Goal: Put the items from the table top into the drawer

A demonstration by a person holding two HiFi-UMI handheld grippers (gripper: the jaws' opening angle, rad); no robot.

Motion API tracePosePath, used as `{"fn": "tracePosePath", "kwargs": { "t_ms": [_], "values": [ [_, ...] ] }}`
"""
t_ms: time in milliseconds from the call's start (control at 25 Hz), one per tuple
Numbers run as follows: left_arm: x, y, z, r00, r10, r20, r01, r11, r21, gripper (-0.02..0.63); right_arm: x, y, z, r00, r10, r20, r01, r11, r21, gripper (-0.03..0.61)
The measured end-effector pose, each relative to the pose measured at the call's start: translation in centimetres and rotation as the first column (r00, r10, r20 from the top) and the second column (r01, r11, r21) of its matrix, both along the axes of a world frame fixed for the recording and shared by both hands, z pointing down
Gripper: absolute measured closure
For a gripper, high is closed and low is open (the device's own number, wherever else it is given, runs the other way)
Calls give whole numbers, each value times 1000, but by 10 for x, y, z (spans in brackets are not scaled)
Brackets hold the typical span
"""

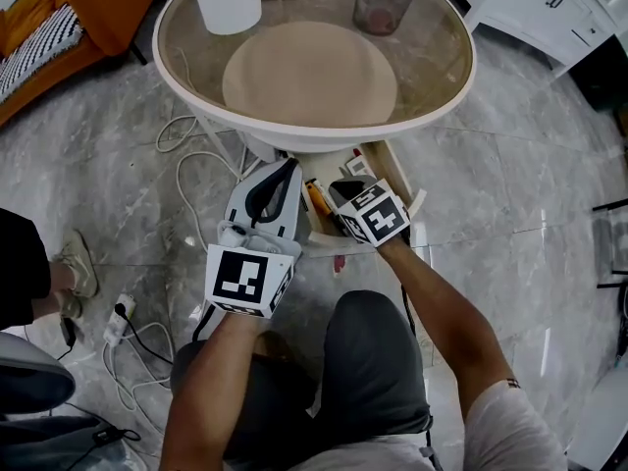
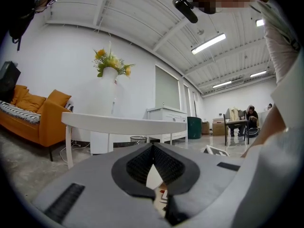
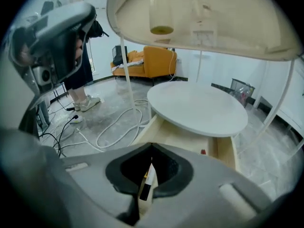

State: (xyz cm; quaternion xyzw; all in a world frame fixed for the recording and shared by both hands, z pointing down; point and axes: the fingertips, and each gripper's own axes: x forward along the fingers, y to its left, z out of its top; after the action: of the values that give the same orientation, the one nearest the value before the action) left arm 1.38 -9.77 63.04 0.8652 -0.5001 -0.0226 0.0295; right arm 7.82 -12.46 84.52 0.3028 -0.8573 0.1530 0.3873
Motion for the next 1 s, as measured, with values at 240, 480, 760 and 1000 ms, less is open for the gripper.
{"fn": "tracePosePath", "kwargs": {
  "t_ms": [240,480,760,1000],
  "values": [
    [1,0,0,1000,-23,-6,23,1000,-10,614,-14,19,-51,990,-92,109,80,991,111,577],
    [-2,8,-4,997,-40,61,40,999,5,614,-34,39,-114,957,-196,215,145,962,231,578],
    [-16,25,-31,998,-52,42,53,998,-29,614,-48,58,-178,926,-278,254,173,913,370,578],
    [-34,32,-77,999,-34,40,36,999,-26,614,-59,59,-252,910,-279,305,125,889,440,578]
  ]
}}
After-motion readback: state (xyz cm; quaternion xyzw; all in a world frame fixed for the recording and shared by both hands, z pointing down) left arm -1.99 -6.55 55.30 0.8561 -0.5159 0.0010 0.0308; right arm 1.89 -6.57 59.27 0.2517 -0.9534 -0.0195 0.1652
